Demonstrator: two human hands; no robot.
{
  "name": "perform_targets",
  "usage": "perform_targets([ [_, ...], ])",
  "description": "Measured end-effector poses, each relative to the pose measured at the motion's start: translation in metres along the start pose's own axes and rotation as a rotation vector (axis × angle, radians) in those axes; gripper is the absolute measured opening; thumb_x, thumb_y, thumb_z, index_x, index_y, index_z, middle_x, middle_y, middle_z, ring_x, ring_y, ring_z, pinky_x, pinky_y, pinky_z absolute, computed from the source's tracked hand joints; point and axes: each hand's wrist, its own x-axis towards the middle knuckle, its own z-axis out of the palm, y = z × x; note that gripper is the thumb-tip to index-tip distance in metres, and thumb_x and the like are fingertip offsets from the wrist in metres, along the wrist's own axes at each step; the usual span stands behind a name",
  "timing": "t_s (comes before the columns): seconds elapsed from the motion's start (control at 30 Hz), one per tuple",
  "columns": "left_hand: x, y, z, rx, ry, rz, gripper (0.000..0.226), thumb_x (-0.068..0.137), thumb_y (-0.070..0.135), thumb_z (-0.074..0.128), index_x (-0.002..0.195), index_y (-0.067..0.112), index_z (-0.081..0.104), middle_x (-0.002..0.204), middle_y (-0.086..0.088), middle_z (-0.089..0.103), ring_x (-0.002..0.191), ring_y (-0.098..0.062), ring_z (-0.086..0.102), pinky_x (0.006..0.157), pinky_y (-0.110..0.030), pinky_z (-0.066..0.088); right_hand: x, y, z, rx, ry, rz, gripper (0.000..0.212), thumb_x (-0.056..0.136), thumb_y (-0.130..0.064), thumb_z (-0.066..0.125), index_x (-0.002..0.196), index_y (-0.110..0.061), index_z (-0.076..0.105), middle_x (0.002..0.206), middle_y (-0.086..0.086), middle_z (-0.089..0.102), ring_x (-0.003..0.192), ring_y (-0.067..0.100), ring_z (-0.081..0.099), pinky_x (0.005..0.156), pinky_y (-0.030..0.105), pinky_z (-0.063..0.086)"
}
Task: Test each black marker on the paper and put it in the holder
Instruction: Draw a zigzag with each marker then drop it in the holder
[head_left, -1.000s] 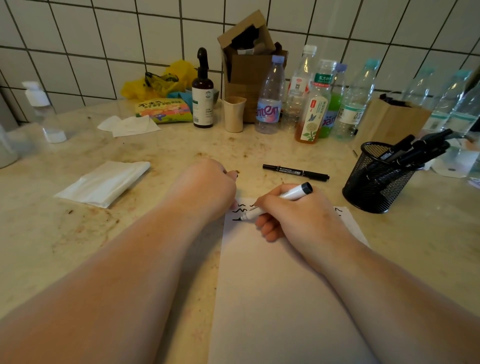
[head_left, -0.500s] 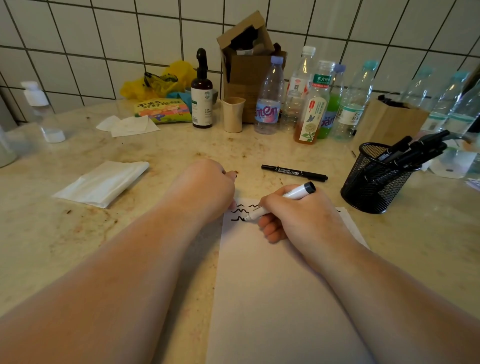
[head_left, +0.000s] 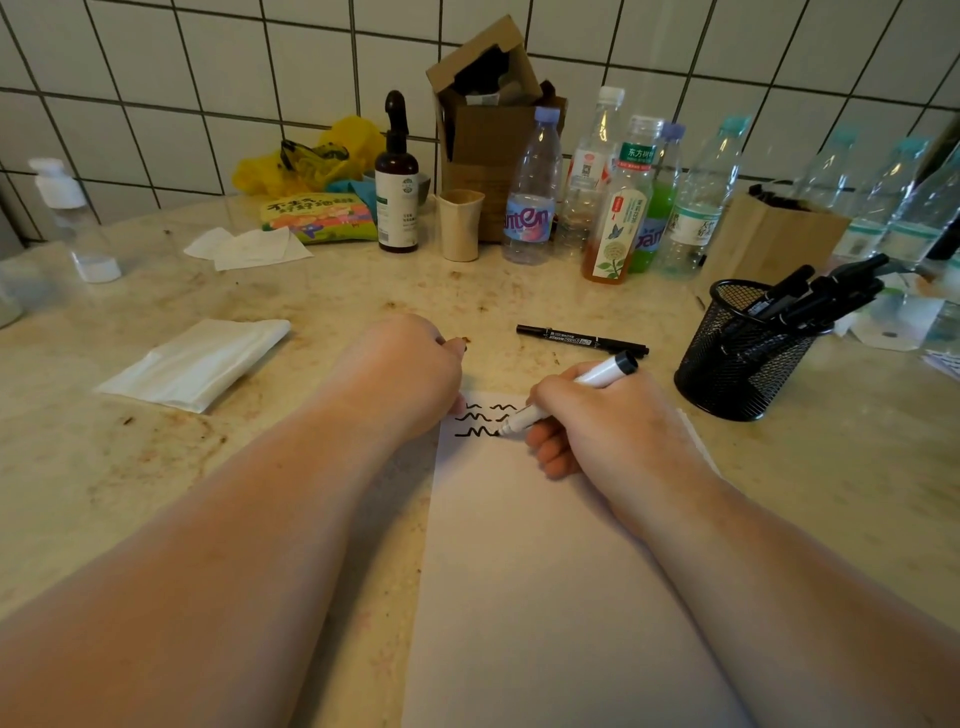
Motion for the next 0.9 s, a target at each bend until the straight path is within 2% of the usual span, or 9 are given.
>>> perform_targets([
  [0.1, -0.002, 0.000, 0.000, 0.020, -0.001, 0.031, 0.034, 0.101, 0.038, 0.044, 0.089, 0.016, 0.067, 0.069, 0.004, 0.076, 0.067, -0.008, 0.064, 0.053, -0.026, 0.042, 0.003, 0.001, -0.005, 0.052, 0.016, 0.017, 0.019, 0.073, -0.020, 0.060, 0.068, -0.012, 0.076, 0.061, 0.010, 0.074, 0.048, 0.018, 0.062, 0.047, 0.029, 0.052],
  [0.23, -0.002, -0.001, -0.001, 0.089, 0.031, 0.097, 0.035, 0.099, 0.044, 0.047, 0.085, 0.020, 0.069, 0.077, 0.005, 0.074, 0.074, -0.015, 0.065, 0.064, -0.029, 0.052, 0.009, -0.001, -0.015, 0.240, 0.058, 0.060, 0.017, 0.072, -0.025, 0.066, 0.060, -0.018, 0.074, 0.055, 0.006, 0.062, 0.042, 0.016, 0.048, 0.040, 0.026, 0.038],
  [0.37, -0.002, -0.002, -0.001, 0.022, 0.010, 0.171, 0.022, 0.096, 0.044, 0.055, 0.090, 0.029, 0.071, 0.077, 0.010, 0.069, 0.068, -0.006, 0.060, 0.053, -0.023, 0.041, 0.017, -0.002, -0.024, 0.472, 0.119, 0.080, 0.025, 0.087, -0.019, 0.071, 0.065, -0.021, 0.058, 0.051, -0.001, 0.043, 0.039, 0.011, 0.030, 0.038, 0.022, 0.024],
  [0.47, -0.003, -0.002, 0.001, -0.049, -0.021, 0.230, 0.016, 0.097, 0.034, 0.057, 0.087, 0.035, 0.070, 0.078, 0.012, 0.068, 0.065, -0.004, 0.058, 0.052, -0.020, 0.037, 0.018, -0.006, -0.027, 0.597, 0.122, 0.053, 0.023, 0.095, -0.020, 0.067, 0.072, -0.017, 0.065, 0.052, -0.001, 0.046, 0.039, 0.011, 0.035, 0.038, 0.023, 0.028],
  [0.57, -0.005, -0.001, 0.001, -0.070, -0.034, 0.272, 0.018, 0.098, 0.028, 0.055, 0.091, 0.041, 0.065, 0.077, 0.019, 0.066, 0.067, -0.001, 0.057, 0.053, -0.016, 0.035, 0.018, -0.009, -0.029, 0.659, 0.097, 0.046, 0.037, 0.098, -0.026, 0.060, 0.066, -0.016, 0.075, 0.053, 0.001, 0.049, 0.042, 0.013, 0.040, 0.041, 0.024, 0.031],
  [0.7, -0.006, -0.001, 0.002, -0.099, -0.050, 0.317, 0.022, 0.099, 0.026, 0.054, 0.095, 0.047, 0.060, 0.080, 0.021, 0.068, 0.069, -0.005, 0.060, 0.053, -0.016, 0.038, 0.018, -0.009, -0.027, 0.680, 0.091, 0.046, 0.041, 0.097, -0.021, 0.057, 0.060, -0.017, 0.075, 0.053, 0.001, 0.051, 0.043, 0.014, 0.041, 0.041, 0.024, 0.033],
  [0.83, -0.005, -0.001, 0.002, -0.144, -0.056, 0.316, 0.023, 0.099, 0.026, 0.055, 0.093, 0.047, 0.062, 0.080, 0.018, 0.069, 0.065, -0.006, 0.059, 0.045, -0.011, 0.043, 0.018, -0.009, -0.026, 0.644, 0.092, 0.040, 0.042, 0.095, -0.020, 0.060, 0.055, -0.020, 0.075, 0.052, 0.001, 0.055, 0.043, 0.013, 0.046, 0.041, 0.024, 0.037],
  [0.9, -0.006, -0.001, 0.002, -0.134, -0.053, 0.333, 0.025, 0.098, 0.026, 0.055, 0.091, 0.049, 0.062, 0.080, 0.019, 0.069, 0.065, -0.006, 0.060, 0.047, -0.012, 0.043, 0.018, -0.008, -0.026, 0.627, 0.095, 0.042, 0.042, 0.094, -0.020, 0.062, 0.054, -0.021, 0.076, 0.053, 0.001, 0.058, 0.043, 0.012, 0.048, 0.041, 0.023, 0.039],
])
